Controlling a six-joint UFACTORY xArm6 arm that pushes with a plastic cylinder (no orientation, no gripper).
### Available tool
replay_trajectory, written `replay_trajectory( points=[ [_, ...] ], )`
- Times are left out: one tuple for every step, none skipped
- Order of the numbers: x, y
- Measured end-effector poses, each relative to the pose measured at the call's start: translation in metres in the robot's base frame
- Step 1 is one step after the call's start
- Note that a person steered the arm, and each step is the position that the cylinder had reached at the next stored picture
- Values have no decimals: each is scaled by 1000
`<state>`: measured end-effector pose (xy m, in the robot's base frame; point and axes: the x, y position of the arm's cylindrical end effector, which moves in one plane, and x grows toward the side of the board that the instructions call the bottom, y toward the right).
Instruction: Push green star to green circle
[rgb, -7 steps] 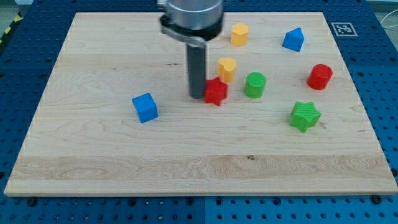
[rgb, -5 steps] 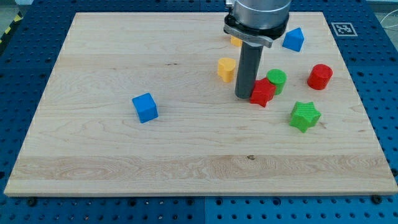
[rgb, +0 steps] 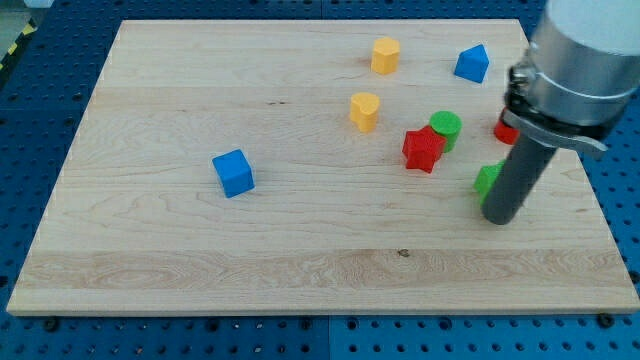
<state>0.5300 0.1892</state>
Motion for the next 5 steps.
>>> replay_trajectory(
  points=[
    [0,3],
    [0,0],
    [0,-4],
    [-6,-7],
    [-20,-17]
  ],
)
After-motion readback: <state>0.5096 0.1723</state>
